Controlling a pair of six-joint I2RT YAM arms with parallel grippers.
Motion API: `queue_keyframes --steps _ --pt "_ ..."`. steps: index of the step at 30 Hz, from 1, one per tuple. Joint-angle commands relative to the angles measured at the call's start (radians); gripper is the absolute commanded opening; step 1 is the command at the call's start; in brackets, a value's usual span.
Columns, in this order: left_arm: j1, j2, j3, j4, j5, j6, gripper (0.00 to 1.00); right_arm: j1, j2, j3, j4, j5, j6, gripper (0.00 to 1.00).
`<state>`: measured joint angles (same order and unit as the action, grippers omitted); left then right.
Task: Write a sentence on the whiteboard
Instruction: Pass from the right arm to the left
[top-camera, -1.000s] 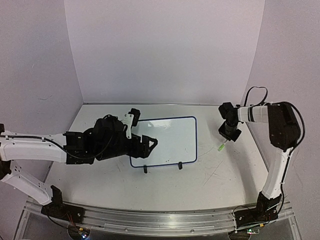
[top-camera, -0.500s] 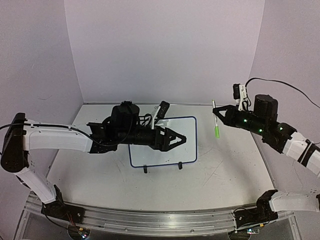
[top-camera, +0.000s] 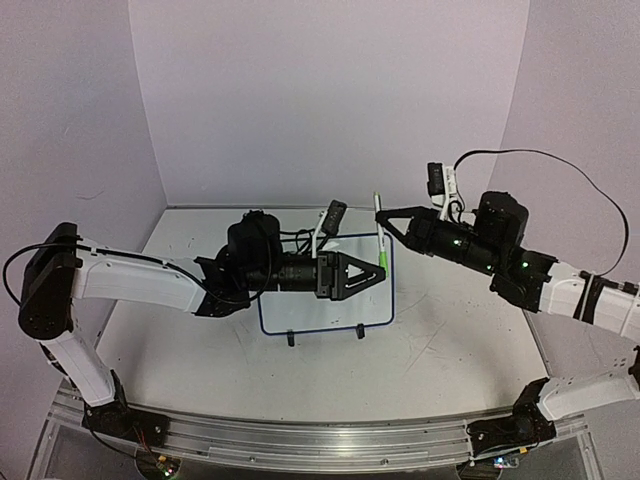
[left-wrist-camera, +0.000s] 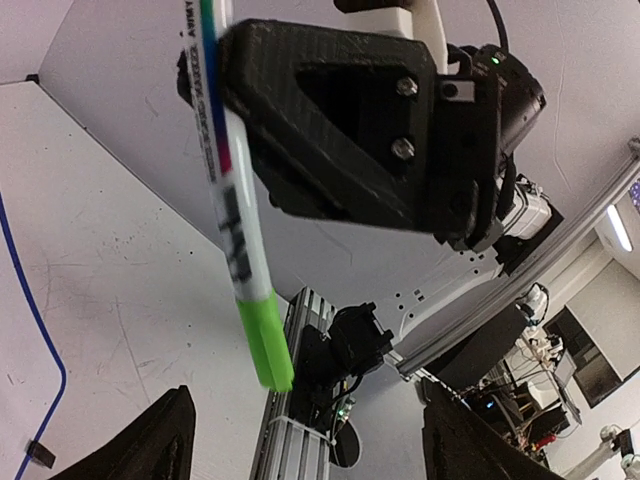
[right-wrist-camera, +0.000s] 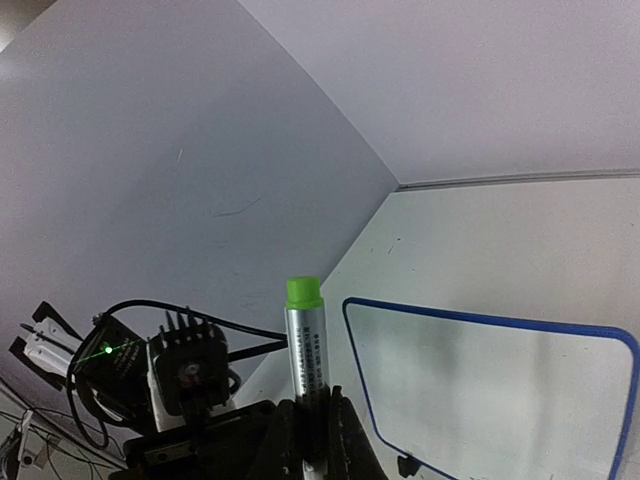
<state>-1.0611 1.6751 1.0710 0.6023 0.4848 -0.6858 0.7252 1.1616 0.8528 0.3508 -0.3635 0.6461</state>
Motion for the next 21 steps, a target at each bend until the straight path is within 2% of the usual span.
queue_keyframes --steps 1,3,7,10,13,14,18,21 --pt "-0.001 0.04 0.032 0.106 -0.025 -0.036 0.71 0.053 0.025 0.035 0.155 0.043 0.056 0.0" --pt "-0.001 0.049 0.033 0.106 -0.027 -0.039 0.64 0.07 0.035 0.043 0.167 0.057 0.062 0.0" --pt "0.002 0.01 -0.005 0.106 -0.074 -0.007 0.4 0.087 0.05 0.054 0.173 0.045 0.076 0.0" --pt "0.007 -0.028 -0.043 0.106 -0.117 0.018 0.16 0.094 0.057 0.052 0.172 0.031 0.079 0.0" --pt "0.02 -0.061 -0.072 0.098 -0.092 0.079 0.02 0.094 0.073 0.091 0.11 -0.037 0.017 0.03" --pt "0.03 -0.072 -0.079 0.086 -0.065 0.12 0.0 0.094 0.079 0.133 0.013 -0.048 -0.025 0.09" --pt "0.043 -0.142 -0.057 -0.203 -0.028 0.386 0.0 0.094 0.078 0.272 -0.356 -0.032 -0.251 0.52" --pt "0.044 -0.181 -0.03 -0.401 -0.07 0.561 0.0 0.089 0.039 0.277 -0.469 -0.063 -0.369 0.77"
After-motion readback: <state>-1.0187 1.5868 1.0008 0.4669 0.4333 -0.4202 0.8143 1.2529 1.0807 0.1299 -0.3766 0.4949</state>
